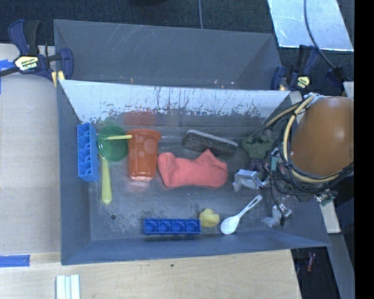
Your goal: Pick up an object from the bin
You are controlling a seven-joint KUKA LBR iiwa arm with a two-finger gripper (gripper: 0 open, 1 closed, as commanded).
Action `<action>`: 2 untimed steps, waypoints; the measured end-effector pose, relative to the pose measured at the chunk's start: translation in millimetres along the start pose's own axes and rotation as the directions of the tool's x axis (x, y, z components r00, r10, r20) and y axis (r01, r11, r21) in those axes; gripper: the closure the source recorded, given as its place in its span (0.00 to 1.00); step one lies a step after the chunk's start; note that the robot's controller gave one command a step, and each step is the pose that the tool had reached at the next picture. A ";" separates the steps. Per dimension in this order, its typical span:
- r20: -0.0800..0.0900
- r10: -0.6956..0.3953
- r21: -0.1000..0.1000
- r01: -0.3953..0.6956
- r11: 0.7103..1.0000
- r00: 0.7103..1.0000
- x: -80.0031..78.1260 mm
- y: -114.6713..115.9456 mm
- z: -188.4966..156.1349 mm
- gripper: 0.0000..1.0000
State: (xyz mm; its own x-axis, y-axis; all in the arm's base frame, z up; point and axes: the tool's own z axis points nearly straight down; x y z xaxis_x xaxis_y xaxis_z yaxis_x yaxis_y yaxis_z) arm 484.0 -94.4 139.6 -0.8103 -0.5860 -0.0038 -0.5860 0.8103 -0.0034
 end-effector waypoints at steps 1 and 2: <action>0.002 -0.269 0.006 0.269 0.963 0.963 -11.0 -15.2 56.8 0.00; 0.005 -0.396 0.009 0.396 0.918 0.918 -18.7 -24.4 69.3 1.00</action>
Offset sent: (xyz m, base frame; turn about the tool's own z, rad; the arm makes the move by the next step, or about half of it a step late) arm 0.0288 -0.0089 -0.0696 -0.4084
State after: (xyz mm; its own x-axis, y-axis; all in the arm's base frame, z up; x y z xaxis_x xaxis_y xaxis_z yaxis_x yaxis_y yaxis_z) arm 513.7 -103.3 70.5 -0.5119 -0.8590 -0.0070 -0.8589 0.5119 -0.0137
